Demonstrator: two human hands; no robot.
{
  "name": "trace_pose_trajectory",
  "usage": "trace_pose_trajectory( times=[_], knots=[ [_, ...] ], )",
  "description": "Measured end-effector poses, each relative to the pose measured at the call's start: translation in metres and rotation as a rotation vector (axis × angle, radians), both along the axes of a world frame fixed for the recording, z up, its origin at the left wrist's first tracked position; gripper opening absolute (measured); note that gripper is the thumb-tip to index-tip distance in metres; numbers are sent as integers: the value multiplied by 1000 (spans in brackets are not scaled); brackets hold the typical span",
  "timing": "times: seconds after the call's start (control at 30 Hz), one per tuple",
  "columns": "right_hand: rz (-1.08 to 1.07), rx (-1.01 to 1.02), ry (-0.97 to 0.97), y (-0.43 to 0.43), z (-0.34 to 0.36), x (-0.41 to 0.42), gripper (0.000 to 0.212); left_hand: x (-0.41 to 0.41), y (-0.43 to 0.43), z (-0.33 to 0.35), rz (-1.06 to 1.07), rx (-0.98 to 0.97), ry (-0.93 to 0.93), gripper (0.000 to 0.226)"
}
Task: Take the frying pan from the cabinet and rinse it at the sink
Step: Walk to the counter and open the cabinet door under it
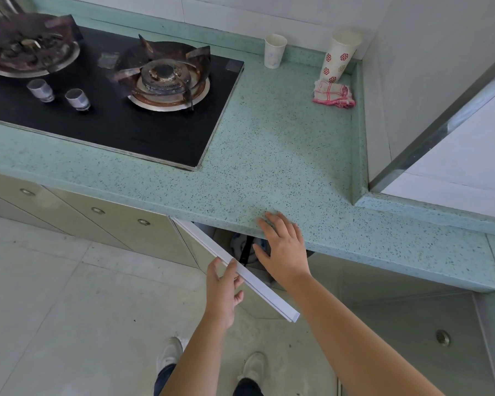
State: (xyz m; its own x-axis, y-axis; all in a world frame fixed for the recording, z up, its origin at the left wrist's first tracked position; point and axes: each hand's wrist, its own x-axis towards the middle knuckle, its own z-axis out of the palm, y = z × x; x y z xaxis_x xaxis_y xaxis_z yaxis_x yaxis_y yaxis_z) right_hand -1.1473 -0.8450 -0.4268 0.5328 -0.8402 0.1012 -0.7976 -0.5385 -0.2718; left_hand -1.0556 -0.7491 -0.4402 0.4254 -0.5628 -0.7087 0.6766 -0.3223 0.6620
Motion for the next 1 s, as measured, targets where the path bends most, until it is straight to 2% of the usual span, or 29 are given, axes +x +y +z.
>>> trace_pose_trajectory(
  times=[0.3, 0.53, 0.73, 1.0],
  knots=[
    [-51, 103, 20, 9, 6, 10, 54, 10, 20, 1, -123, 75, -89, 53],
    [-73, 122, 51, 14, 10, 18, 53, 22, 45, -3, -211, 85, -248, 75],
    [-89, 173, 141, 17, 14, 22, 57, 34, 65, 6, -255, 68, -332, 74],
    [-84, 186, 165, 17, 16, 21, 58, 48, 82, 11, -229, 130, -431, 71]
  ],
)
